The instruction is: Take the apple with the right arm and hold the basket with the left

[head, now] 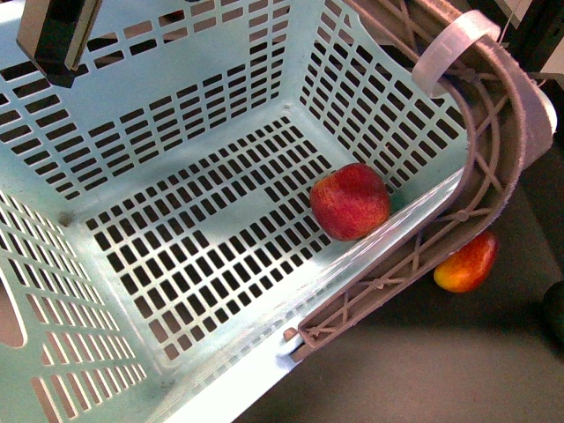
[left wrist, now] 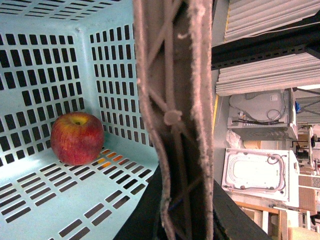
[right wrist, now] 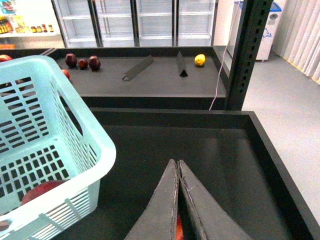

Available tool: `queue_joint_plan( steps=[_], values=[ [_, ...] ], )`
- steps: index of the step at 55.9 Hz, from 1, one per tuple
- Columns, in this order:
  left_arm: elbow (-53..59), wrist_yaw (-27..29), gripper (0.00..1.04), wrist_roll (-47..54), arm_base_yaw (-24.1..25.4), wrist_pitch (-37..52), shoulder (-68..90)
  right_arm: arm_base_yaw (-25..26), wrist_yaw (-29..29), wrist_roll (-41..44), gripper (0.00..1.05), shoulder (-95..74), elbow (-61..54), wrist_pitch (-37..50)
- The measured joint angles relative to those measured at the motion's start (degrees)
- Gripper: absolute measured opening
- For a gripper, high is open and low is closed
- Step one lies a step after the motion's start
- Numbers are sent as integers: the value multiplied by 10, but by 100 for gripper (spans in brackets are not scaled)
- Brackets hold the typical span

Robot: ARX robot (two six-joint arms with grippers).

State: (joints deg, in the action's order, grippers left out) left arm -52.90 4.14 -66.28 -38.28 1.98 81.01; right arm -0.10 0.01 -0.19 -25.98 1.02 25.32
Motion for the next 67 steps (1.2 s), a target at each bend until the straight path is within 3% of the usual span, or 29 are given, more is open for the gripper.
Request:
queue_joint_plan(
  steps=[39,43,58,67],
  values=[
    [0,0,8,0,0,0,0,0,0,0,2,162,0,-153],
    [0,0,8,0,0,0,0,0,-1,0,2,240,0,-246],
    [0,0,8,0,0,0,0,0,0,0,2,256,0,-252],
    [0,0,8,0,0,0,0,0,0,0,25,256,0,-252]
  ],
)
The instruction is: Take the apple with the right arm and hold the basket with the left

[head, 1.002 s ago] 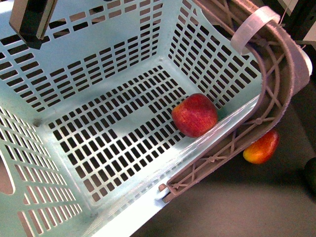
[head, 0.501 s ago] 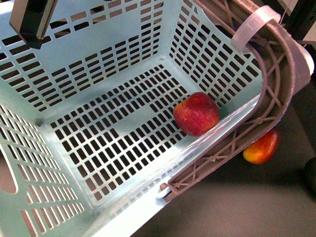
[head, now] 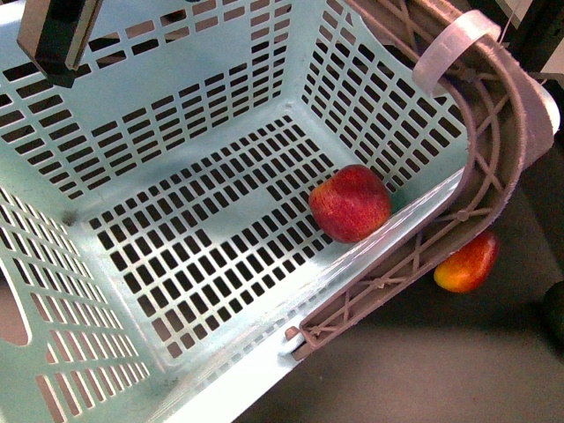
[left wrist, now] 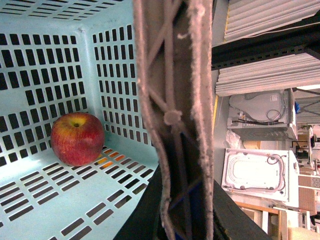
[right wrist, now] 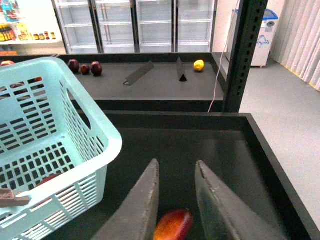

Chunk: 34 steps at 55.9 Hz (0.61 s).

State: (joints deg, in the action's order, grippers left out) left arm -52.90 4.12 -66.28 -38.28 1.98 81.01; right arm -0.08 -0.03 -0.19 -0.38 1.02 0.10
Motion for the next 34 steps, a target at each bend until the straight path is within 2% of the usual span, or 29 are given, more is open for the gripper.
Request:
queue_joint_plan(
  steps=[11,17,18,20,22,28,34],
  values=[
    [0,0,8,0,0,0,0,0,0,0,58,0,0,0],
    [0,0,8,0,0,0,0,0,0,0,84,0,0,0],
    [0,4,8,-2,0,0,0,0,0,0,88,0,0,0],
    [-7,45,8,-22,-5,-21,0,0,0,0,95,0,0,0],
    [-11,86,8,-53,-5,-37,1,0,0,0,97,0,0,0],
    [-12,196,8,-160,7,-49,1,0,-1,0,96,0,0,0],
    [-12,214,7,-170,38,-50,0,0,0,0,96,0,0,0]
  ],
)
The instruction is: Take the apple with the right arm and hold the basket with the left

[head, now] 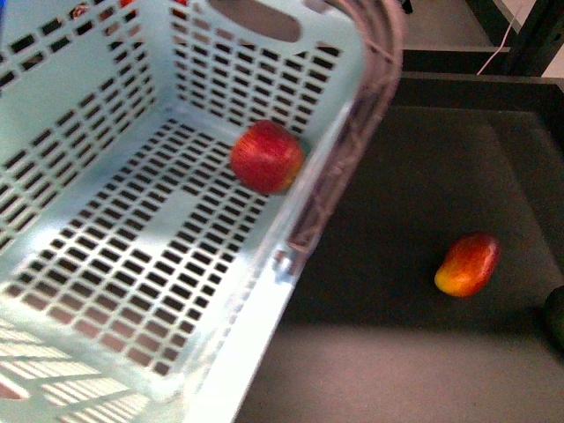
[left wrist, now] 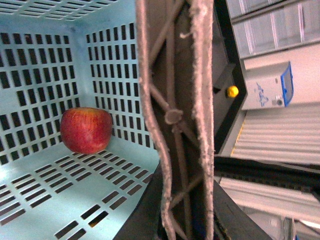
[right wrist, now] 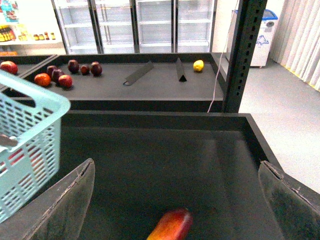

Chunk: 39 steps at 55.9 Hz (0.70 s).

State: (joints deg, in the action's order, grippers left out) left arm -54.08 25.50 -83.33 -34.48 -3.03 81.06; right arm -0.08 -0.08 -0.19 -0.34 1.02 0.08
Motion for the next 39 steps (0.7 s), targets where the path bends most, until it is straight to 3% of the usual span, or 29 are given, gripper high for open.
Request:
queue_joint_plan(
  steps=[19,28,39],
  values=[
    [21,-47,7,-69,161,54,26,0,0,0,96,0,0,0],
    [21,-57,7,-67,191,69,76,0,0,0,96,0,0,0],
    [21,-113,7,-46,194,72,149,0,0,0,96,0,0,0]
  ],
)
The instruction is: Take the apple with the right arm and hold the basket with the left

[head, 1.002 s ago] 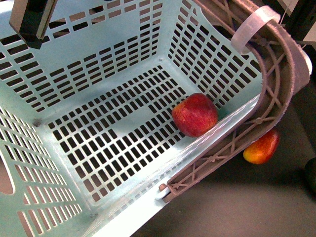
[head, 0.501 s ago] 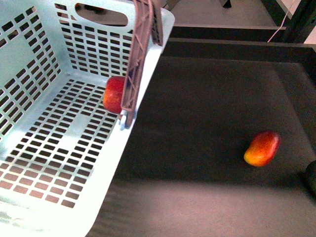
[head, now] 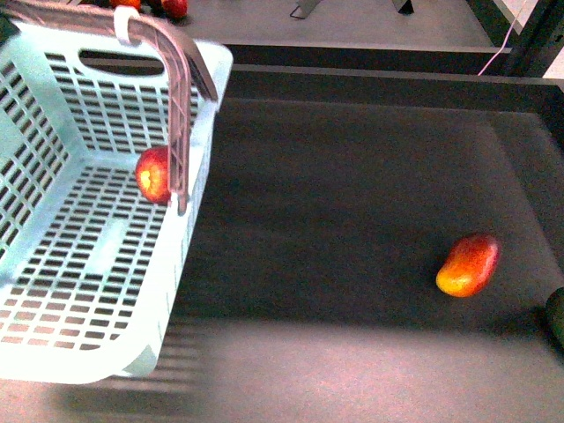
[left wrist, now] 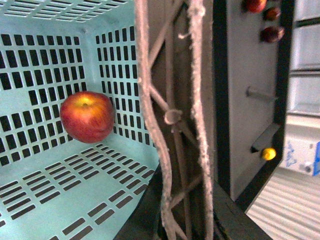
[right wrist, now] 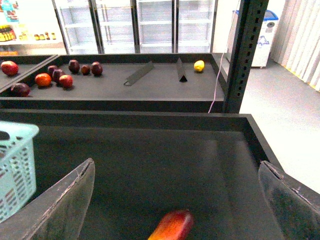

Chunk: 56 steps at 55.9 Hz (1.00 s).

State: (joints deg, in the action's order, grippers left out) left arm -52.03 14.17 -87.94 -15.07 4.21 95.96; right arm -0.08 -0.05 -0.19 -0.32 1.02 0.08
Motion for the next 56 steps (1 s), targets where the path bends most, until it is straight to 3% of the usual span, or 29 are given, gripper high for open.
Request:
queue_joint_plan(
  steps=[34,40,47,56],
  values=[
    [97,13,7,-59,-29,64,-3,0,0,0,96,0,0,0],
    [113,28,31,-68,-38,58,-35,0,0,0,96,0,0,0],
    [120,49,50,-83,-46,32,-75,0,0,0,96,0,0,0],
    [133,101,79,-119,-68,-52,-162,0,0,0,96,0,0,0]
  ],
)
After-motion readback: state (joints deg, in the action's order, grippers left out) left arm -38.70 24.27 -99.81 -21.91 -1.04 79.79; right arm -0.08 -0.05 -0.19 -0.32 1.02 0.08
